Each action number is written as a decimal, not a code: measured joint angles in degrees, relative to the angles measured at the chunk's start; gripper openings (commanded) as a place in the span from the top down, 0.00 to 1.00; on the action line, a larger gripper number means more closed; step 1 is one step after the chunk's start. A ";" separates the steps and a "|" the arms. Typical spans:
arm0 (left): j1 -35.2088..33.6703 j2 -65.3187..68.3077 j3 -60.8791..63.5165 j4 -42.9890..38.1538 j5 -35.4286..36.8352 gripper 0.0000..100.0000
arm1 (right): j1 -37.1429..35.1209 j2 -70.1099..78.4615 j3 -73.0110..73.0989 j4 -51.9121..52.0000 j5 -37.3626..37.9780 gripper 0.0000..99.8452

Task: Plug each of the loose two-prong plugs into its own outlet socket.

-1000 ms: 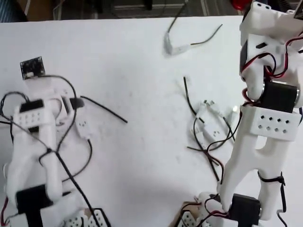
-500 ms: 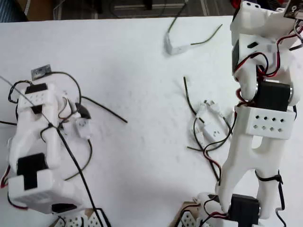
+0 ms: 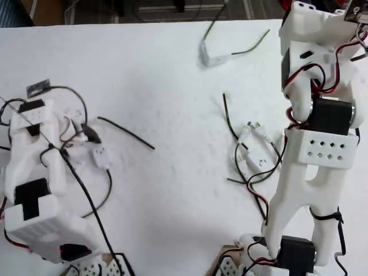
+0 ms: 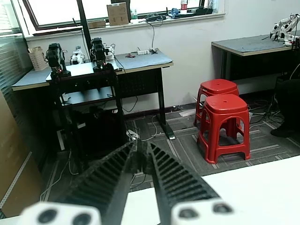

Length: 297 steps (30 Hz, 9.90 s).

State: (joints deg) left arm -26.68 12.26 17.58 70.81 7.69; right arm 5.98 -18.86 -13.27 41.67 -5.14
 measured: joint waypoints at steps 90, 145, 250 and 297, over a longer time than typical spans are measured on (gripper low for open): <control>41.76 2.90 -19.60 9.76 -14.15 0.66 | -0.09 0.00 0.00 0.09 9.67 0.98; 65.41 62.15 -95.91 3.69 9.05 0.97 | 10.81 30.24 -30.77 14.59 8.97 0.98; 35.25 -105.85 49.76 -68.22 2.81 0.98 | -20.04 16.09 -30.95 30.07 8.97 0.98; 35.43 -115.60 59.25 -84.75 -4.04 0.98 | -60.31 7.21 -31.38 24.35 45.36 0.98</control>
State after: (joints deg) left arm 8.75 -103.34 76.84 -13.93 3.65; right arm -54.33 -11.65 -44.66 66.02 40.22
